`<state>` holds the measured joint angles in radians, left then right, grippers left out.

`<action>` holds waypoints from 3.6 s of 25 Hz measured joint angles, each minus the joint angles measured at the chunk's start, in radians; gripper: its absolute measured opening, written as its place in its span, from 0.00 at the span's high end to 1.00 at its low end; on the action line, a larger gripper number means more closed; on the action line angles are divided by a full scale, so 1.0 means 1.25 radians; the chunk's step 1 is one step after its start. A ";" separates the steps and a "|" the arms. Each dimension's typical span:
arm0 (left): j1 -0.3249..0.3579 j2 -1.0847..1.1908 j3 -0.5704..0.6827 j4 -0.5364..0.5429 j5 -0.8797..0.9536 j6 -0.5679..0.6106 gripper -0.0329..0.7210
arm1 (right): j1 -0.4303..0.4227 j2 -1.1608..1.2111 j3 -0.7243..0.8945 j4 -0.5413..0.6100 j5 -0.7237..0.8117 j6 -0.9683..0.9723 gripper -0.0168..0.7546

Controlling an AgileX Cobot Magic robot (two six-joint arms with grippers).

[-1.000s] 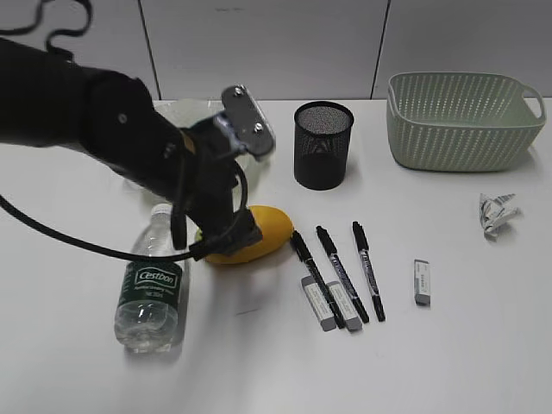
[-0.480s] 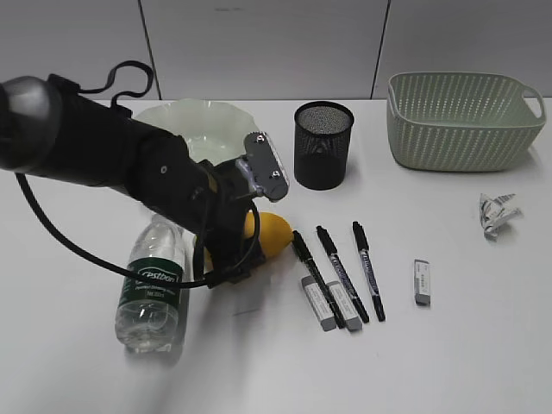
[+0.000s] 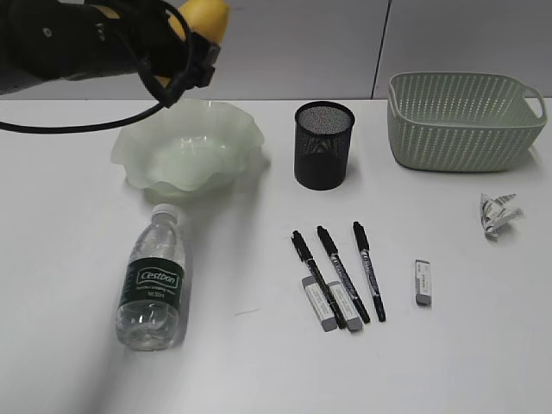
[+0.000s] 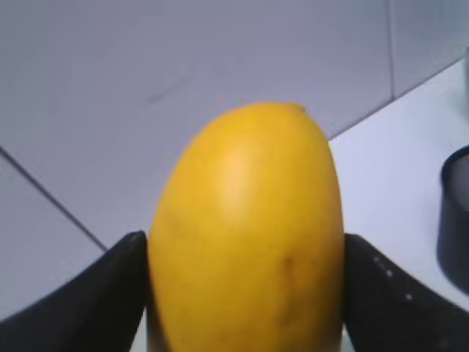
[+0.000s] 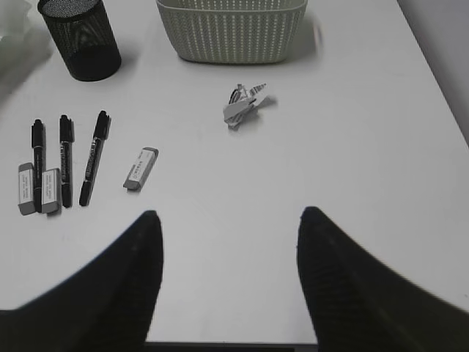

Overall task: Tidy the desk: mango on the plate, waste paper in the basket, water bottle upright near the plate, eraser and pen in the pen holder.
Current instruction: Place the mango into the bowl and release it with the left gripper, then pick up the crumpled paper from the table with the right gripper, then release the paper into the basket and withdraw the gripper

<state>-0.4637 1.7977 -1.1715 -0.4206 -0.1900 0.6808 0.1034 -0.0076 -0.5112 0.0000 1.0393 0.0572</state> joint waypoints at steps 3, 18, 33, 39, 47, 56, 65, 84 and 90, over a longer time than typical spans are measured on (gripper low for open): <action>0.031 0.095 -0.032 -0.006 0.045 0.000 0.20 | 0.000 0.000 0.000 0.000 0.000 0.000 0.38; 0.045 0.176 -0.108 -0.005 0.194 0.000 0.12 | 0.000 0.000 0.000 0.000 0.000 0.000 0.38; 0.116 -0.407 0.092 0.003 0.551 -0.128 0.41 | 0.000 0.000 0.000 0.013 0.000 0.000 0.38; 0.118 -0.920 0.310 0.184 0.708 -0.331 0.42 | 0.000 0.000 0.000 0.013 0.000 0.000 0.38; 0.125 -1.302 0.454 0.406 0.954 -0.620 0.42 | 0.000 0.013 -0.001 0.025 -0.004 -0.022 0.38; 0.126 -1.424 0.506 0.419 0.996 -0.657 0.42 | 0.000 0.448 -0.026 0.067 -0.276 -0.091 0.38; 0.126 -1.442 0.506 0.419 0.996 -0.659 0.42 | -0.001 1.217 -0.220 -0.051 -0.507 0.147 0.22; 0.126 -1.442 0.506 0.419 0.996 -0.659 0.42 | -0.002 1.247 -0.374 -0.289 -0.559 0.307 0.96; 0.126 -1.442 0.506 0.419 0.996 -0.659 0.42 | -0.019 1.381 -0.576 -0.324 -0.655 0.301 0.93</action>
<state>-0.3058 -0.0051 -0.5385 0.1036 1.0555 -0.1434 0.0796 1.7180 -1.2310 -0.4053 0.2206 0.4335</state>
